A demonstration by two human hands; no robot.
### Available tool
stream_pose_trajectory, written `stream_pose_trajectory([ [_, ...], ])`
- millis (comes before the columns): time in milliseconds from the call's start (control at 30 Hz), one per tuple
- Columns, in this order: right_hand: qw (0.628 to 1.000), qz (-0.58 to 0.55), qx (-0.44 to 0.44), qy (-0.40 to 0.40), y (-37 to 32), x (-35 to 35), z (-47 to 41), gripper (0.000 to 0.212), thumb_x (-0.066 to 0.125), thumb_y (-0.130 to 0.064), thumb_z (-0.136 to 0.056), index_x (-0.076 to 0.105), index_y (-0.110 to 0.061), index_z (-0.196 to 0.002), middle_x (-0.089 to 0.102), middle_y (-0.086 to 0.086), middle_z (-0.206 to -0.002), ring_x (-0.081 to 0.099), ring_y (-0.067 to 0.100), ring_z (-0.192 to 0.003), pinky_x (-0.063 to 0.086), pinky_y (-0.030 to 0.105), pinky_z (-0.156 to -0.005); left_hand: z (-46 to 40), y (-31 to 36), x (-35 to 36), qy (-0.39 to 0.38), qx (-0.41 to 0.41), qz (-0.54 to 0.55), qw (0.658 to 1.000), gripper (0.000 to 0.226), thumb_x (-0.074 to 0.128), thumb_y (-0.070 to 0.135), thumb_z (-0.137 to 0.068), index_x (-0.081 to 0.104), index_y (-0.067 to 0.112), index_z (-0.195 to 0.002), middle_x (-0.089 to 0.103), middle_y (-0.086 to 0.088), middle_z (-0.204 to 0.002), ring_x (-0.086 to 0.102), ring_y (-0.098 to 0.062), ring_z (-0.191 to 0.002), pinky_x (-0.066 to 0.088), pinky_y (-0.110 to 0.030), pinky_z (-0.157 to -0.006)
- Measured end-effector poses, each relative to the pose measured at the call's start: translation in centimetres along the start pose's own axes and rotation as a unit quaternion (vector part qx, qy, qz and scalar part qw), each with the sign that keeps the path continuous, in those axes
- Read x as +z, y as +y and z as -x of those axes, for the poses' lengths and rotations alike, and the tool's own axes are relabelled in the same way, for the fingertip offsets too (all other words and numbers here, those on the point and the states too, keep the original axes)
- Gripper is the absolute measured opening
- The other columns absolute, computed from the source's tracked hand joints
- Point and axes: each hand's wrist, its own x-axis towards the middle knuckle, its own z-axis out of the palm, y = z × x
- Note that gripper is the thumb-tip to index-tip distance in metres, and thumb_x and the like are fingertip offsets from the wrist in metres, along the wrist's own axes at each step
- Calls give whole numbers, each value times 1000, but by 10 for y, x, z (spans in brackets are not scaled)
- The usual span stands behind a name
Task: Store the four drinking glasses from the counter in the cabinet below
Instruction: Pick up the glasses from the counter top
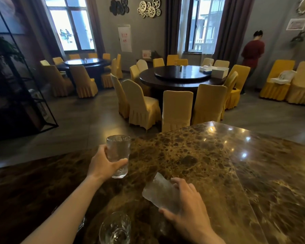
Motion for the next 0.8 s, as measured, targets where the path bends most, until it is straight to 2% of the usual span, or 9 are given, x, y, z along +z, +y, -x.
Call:
stream_pose_trajectory([
  [100,998,-60,-7,6,3,8,2,103,80,-56,-63,23,-47,-148,39,-33,-126,40,-5,-120,39,19,-100,3,2,14,-13,7,46,999,74,94,34,-60,51,34,-120,57,5,-118,57,-18,-106,51,-35,-86],
  [200,991,-131,-8,37,8,15,4,81,83,-48,-59,44,-49,-131,50,-33,-122,51,-5,-114,47,18,-89,7,0,25,-51,16,33,998,73,95,34,-56,53,37,-116,59,8,-118,57,-17,-108,51,-39,-91],
  [267,985,-163,14,49,13,20,4,70,84,-42,-57,52,-45,-118,58,-25,-112,59,-2,-104,53,24,-80,9,-4,32,-73,20,20,997,74,96,37,-52,54,37,-113,61,12,-114,59,-13,-105,52,-38,-91],
  [367,983,-175,24,48,19,26,4,64,81,-40,-55,55,-41,-113,63,-19,-105,63,2,-97,55,29,-77,11,-8,41,-88,19,6,996,75,97,44,-46,55,39,-109,64,16,-108,62,-8,-102,52,-35,-91],
  [533,985,-166,25,48,25,31,5,70,86,-39,-51,56,-38,-114,64,-21,-105,62,0,-98,53,23,-77,11,-15,51,-117,20,-21,993,82,96,51,-38,54,40,-108,64,19,-105,61,-5,-101,50,-30,-90],
  [633,985,-161,24,55,27,33,7,68,86,-38,-50,56,-38,-112,64,-22,-103,62,1,-98,52,23,-76,11,-17,56,-121,26,-31,992,85,96,52,-38,54,37,-110,64,19,-105,61,-7,-102,49,-31,-91],
  [800,982,-175,23,64,25,32,9,68,87,-43,-52,55,-42,-112,61,-27,-111,63,0,-101,52,20,-75,10,-16,59,-129,24,-32,991,89,97,50,-38,54,33,-114,64,17,-107,61,-8,-103,47,-29,-92],
])
